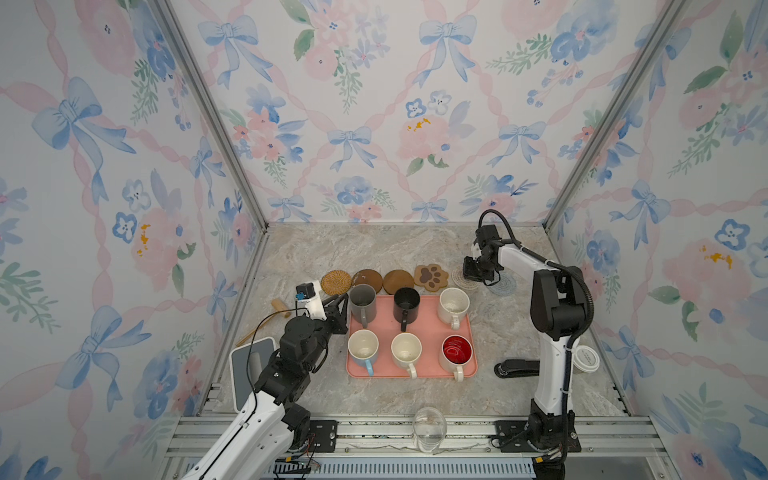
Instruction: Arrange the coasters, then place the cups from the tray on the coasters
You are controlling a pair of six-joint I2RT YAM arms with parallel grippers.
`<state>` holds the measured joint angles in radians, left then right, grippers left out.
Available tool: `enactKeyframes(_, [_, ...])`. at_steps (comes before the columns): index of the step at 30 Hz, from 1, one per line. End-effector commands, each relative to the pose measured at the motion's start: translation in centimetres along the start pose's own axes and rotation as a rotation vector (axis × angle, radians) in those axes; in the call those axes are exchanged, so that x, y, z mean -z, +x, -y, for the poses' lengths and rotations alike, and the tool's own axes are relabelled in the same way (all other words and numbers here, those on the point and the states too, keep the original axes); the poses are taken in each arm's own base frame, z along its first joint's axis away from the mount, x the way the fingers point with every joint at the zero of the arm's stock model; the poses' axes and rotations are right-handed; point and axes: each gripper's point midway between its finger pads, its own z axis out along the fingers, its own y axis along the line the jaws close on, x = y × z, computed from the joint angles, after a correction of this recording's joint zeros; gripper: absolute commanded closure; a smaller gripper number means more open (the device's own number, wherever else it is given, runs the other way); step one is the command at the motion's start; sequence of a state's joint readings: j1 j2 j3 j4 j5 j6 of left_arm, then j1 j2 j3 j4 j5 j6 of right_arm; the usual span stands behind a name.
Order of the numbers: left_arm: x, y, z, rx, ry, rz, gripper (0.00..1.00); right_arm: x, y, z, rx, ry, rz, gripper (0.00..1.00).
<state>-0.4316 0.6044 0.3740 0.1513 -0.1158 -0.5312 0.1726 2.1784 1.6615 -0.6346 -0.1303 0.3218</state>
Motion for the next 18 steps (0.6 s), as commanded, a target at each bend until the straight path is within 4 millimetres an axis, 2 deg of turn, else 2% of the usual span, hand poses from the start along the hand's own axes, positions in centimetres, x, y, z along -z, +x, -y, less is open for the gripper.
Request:
enactKeyframes(1, [0.0, 0.2, 0.0, -0.020, 0.002, 0.000, 0.73, -1.4, 4.7, 1.5, -0.039, 0.047, -0.165, 0.84])
enactKeyframes(11, [0.0, 0.1, -0.1, -0.025, -0.001, 0.003, 0.72, -0.6, 4.1, 1.5, -0.052, 0.054, -0.144, 0.83])
enactKeyframes(18, [0.0, 0.0, 0.0, -0.026, 0.000, 0.007, 0.72, 0.9, 2.0, 1.0, -0.047, 0.037, -0.077, 0.79])
